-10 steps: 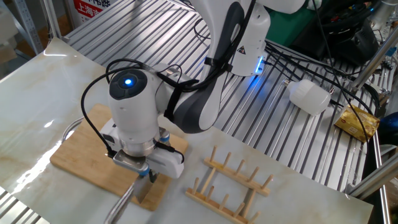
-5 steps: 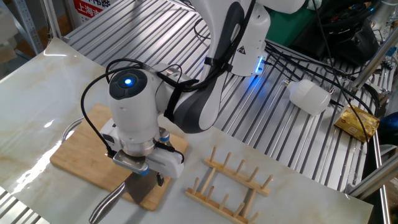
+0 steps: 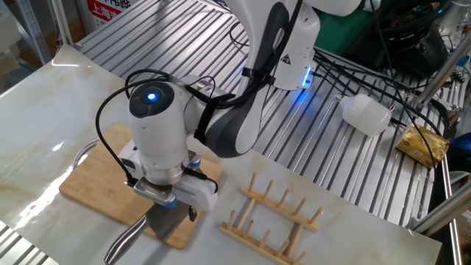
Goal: Put the knife on the cutting board
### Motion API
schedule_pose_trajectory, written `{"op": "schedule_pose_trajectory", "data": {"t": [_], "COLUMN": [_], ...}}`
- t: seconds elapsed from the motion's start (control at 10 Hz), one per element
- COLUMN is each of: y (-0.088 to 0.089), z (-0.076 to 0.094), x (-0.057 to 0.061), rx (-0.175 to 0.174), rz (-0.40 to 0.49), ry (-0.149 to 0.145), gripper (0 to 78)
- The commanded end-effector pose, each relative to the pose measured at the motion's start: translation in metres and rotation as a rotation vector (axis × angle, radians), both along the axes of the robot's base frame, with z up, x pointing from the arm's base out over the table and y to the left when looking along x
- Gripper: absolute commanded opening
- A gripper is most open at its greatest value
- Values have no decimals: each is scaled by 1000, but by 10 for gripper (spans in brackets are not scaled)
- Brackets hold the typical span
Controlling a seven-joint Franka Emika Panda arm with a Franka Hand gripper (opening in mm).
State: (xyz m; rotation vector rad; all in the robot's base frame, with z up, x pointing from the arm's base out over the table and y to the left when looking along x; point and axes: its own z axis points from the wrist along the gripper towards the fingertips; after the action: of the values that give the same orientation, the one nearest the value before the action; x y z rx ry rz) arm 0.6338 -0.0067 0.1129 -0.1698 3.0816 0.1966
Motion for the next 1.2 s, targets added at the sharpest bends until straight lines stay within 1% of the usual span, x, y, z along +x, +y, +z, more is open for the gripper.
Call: {"op": "schedule_pose_trajectory", "data": {"t": [0.1, 0.2, 0.3, 0.5, 0.6, 0.7, 0.8, 1.0, 1.1, 1.2], "y": [-7, -7, -7, -7, -7, -7, -8, -8, -8, -6], "z": [-40, -42, -44, -44, -44, -41, -36, -26, -17, -11], "x": [6, 6, 6, 6, 7, 6, 6, 4, 3, 3], "rx": [-138, -160, -165, -164, -184, -189, -187, -184, -149, -150], "rz": [22, 27, 30, 31, 36, 41, 43, 35, 15, 8], "ry": [-84, -88, -92, -92, -99, -90, -77, -60, -30, -21], "gripper": [774, 774, 774, 774, 774, 774, 774, 774, 774, 774]}}
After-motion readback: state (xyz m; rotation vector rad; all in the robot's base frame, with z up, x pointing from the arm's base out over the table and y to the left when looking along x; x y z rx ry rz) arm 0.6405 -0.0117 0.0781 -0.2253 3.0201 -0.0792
